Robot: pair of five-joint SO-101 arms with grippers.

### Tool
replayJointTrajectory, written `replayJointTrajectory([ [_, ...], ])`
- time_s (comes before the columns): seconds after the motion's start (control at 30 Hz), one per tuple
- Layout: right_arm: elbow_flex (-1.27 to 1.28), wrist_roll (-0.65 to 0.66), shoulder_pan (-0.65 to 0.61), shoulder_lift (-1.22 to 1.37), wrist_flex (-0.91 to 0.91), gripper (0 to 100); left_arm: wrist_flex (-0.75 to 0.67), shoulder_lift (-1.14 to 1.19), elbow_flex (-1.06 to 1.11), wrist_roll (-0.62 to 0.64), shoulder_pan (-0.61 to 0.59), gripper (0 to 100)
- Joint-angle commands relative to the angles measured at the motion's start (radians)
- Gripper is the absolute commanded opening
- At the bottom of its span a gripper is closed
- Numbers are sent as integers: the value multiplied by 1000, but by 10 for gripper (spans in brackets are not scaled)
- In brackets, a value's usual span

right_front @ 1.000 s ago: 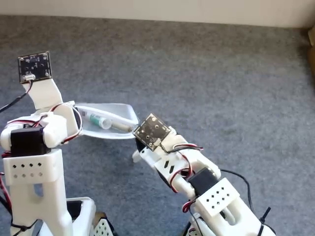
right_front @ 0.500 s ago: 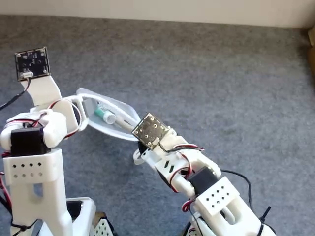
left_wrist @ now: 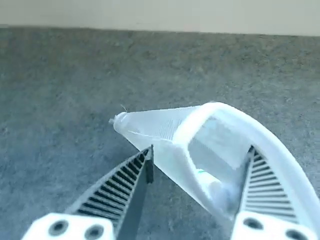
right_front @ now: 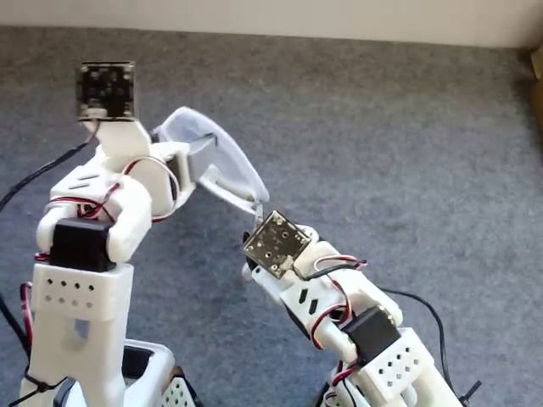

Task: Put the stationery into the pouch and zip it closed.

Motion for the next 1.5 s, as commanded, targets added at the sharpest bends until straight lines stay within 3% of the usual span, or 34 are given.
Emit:
replayJointTrajectory([
  [0.0,-15,29,8,-25,-2,5,-40,-21,-7,-77,82,284],
  [0.47,-12,28,8,-27,-2,5,-32,-21,-4,-313,275,288],
  [0.77,-12,28,8,-28,-2,5,-32,-27,-4,-319,275,288],
  [0.9,-12,28,8,-28,-2,5,-32,-22,-4,-387,280,288],
  [1.27,-12,26,15,-28,-1,5,-18,-88,-27,-391,137,288],
  [1.47,-21,25,16,-30,54,5,89,-143,-25,-488,105,286],
])
